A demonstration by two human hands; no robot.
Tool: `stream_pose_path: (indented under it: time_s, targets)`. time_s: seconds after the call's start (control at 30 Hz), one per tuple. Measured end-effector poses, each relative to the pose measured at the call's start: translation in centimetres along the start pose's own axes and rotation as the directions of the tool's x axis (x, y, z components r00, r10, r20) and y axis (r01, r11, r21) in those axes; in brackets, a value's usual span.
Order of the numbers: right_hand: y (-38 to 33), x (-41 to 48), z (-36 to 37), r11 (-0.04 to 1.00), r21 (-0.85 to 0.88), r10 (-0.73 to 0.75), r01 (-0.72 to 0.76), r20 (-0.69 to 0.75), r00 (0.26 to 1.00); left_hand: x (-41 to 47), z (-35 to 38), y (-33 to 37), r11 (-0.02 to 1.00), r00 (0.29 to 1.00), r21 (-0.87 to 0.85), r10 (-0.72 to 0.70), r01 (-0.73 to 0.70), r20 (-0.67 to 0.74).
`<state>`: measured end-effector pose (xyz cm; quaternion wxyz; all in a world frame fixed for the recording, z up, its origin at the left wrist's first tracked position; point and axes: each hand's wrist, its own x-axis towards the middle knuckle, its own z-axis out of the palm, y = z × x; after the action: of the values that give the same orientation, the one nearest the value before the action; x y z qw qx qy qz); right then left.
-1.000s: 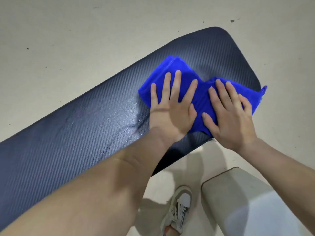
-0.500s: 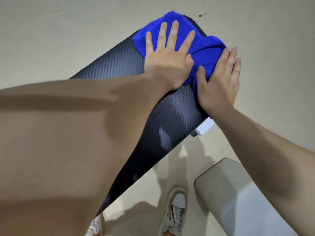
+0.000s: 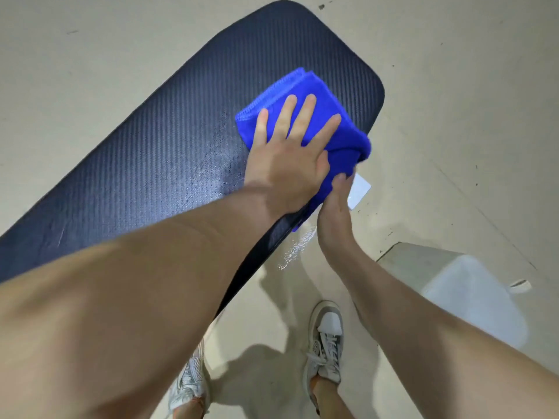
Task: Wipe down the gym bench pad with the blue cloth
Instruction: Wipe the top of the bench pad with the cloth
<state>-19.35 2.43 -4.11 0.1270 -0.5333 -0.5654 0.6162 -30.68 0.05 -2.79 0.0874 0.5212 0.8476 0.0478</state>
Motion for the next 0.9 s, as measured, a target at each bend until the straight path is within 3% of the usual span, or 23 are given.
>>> stream_pose_path:
  time_s: [0.1,0.23,0.3,0.37,0.53,0.9]
  targets:
    - [2.6,-3.0,-1.3,0.985,-0.056,0.169,-0.161,0.226,0.959,-3.1,0.3,0.3,0.997,0.998,0.034,0.069,-0.068,-0.011]
    - [2.2,-4.5,-2.8,0.87,0.305,0.382,-0.388,0.079,0.921,-6.2,0.2,-1.1,0.989,0.989,0.01,0.149,-0.149,-0.013]
    - [0.3,-3.9,-1.4,0.829,0.413,0.366,-0.377,0.109,0.924,-7.0,-0.2,-2.3,0.99,0.99,0.012,0.138,-0.138,0.019]
    - [-1.4,-3.3,1.0,0.884,0.349,0.296,-0.312,0.099,0.95,-7.6,-0.3,-3.5,0.997,0.995,0.021,0.08,-0.081,0.054]
    - [0.0,-6.3,6.2,0.971,0.177,0.187,-0.162,-0.137,0.973,-12.1,-0.8,-6.2,0.999,0.998,0.046,-0.019,0.016,0.066]
    - [4.6,-18.0,13.6,0.976,0.098,0.213,-0.196,-0.215,0.953,-25.1,-1.1,-11.8,1.0,0.99,0.015,-0.017,0.015,0.14]
